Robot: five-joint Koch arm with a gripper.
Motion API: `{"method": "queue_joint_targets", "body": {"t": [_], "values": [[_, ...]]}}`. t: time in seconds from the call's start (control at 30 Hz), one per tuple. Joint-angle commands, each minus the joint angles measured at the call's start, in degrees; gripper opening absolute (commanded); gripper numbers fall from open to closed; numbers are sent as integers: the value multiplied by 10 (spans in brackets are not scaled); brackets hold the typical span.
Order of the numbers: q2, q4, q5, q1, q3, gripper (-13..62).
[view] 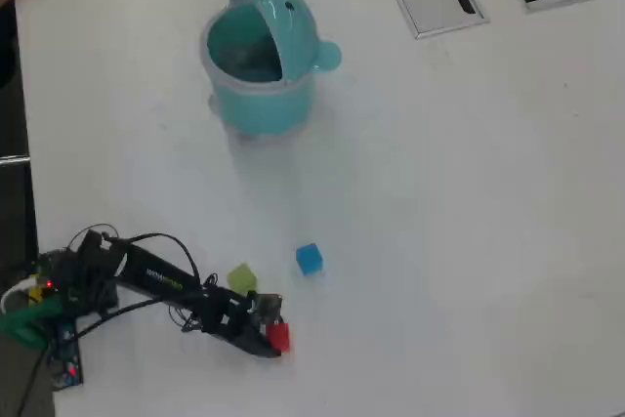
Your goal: Grasp RGB lego blocks and put them in the bin one by one.
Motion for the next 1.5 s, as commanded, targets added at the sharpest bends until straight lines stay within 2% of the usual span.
{"method": "queue_joint_targets", "body": {"t": [0.0, 0.33, 0.47, 1.1, 1.47], "values": [[42, -2, -1, -7, -40, 88], [168, -2, 52, -55, -33, 90], [223, -2, 134, -93, -30, 93], [425, 43, 141, -243, 70, 92], [509, 25, 137, -382, 117, 91]]}}
